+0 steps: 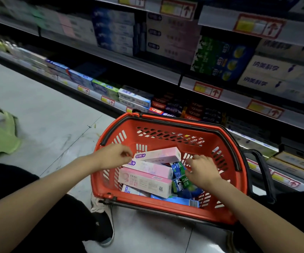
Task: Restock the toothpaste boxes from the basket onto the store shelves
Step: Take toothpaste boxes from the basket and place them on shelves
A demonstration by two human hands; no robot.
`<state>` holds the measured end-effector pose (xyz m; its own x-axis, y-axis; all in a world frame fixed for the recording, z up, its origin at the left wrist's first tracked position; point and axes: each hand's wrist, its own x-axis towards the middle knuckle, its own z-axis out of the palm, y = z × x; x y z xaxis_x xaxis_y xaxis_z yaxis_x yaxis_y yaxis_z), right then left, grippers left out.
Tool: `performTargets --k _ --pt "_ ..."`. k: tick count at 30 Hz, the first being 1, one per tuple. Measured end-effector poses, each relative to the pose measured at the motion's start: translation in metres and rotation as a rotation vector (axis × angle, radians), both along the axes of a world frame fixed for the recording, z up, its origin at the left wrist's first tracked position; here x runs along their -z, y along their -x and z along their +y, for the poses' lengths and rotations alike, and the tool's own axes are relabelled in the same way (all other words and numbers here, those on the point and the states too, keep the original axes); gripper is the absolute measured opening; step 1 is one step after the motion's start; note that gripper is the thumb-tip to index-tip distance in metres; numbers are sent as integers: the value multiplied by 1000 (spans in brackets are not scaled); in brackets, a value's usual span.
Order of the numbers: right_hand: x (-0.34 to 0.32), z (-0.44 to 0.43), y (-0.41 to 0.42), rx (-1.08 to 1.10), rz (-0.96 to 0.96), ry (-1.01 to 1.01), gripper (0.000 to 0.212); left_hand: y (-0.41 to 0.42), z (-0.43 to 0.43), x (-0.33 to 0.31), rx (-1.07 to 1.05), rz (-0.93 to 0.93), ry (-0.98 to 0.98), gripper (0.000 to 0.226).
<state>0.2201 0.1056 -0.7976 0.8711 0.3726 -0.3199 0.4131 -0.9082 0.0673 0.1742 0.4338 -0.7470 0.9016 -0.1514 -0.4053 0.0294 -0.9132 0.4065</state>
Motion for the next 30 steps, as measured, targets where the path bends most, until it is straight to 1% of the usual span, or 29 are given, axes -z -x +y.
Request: performTargets --k 3,4,6,8,10,12,13,16,17,18,20,22,24,26,30 --pt "3 41 2 -32 142 -169 42 -18 -5 -23 34 -22 56 23" --pt "6 56 4 -45 193 -189 43 -24 -5 -28 51 -20 57 23" --pt "16 80 7 -83 248 -157 46 -35 -4 -35 72 -28 59 24" --pt "27 99 7 -100 251 -109 45 -44 -4 -39 83 -35 41 26" --pt "37 111 2 -69 246 -82 42 -51 -6 -43 149 -38 -100 32" --pt "47 117 -6 -7 294 -75 44 -57 -9 -46 217 -58 -249 38" --pt "52 118 -11 20 328 -67 48 -60 -11 -47 232 -59 -266 40" --pt "54 120 -26 81 443 -53 63 -67 -10 -56 229 -25 -230 42" --pt "53 122 -30 77 466 -42 65 -69 -8 -59 225 -21 -235 43" --pt "49 124 -33 57 474 -11 62 -70 -6 -61 224 -25 -254 43" --pt "43 128 -36 -6 453 66 47 -71 0 -65 231 -34 -303 43" --pt "38 132 -35 -55 423 111 37 -74 3 -69 219 -27 -319 42" --pt "29 135 -33 -98 368 136 35 -79 6 -74 195 -36 -320 42" --pt "16 135 -36 -160 298 132 38 -84 7 -77 184 -61 -340 41" --pt "-27 132 -47 -322 142 115 35 -92 6 -81 145 -97 -342 40"
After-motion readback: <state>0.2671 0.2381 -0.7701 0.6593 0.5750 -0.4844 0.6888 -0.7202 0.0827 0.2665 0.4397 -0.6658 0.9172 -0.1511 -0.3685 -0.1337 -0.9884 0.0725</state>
